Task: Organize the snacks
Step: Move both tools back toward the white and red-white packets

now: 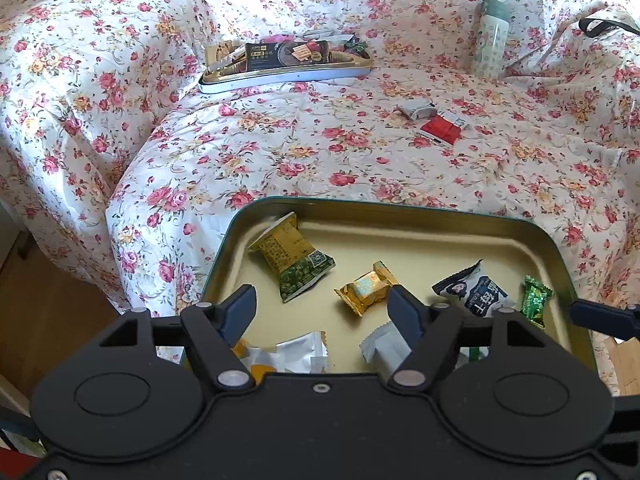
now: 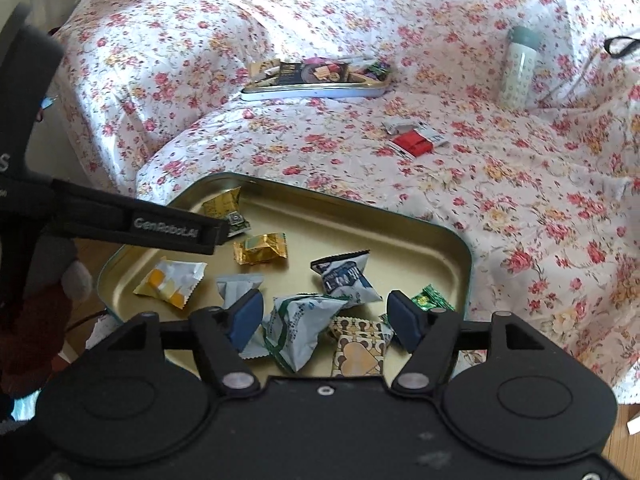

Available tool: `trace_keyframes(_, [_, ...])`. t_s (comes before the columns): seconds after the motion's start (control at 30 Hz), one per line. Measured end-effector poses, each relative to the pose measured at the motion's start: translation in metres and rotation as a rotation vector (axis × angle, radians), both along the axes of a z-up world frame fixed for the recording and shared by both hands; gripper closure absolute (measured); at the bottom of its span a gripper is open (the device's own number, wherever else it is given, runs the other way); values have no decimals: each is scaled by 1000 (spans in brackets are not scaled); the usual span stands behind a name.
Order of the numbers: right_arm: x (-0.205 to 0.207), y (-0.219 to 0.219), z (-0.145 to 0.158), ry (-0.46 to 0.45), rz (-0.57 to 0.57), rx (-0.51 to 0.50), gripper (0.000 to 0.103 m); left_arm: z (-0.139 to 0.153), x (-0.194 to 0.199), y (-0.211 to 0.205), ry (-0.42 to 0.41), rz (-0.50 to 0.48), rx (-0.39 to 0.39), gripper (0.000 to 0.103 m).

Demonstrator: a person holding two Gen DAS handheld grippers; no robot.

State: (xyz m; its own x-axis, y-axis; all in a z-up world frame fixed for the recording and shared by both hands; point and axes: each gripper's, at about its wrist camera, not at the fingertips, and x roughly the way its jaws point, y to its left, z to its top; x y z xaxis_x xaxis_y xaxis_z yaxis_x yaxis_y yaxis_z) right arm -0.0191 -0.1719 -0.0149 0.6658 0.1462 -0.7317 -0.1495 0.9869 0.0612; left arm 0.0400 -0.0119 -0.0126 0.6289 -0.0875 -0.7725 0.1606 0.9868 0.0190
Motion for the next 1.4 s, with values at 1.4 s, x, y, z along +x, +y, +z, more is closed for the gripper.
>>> trace_keyframes(1.4, [123, -49, 18, -10, -286, 61, 7, 26, 110, -24, -272, -274, 116, 13])
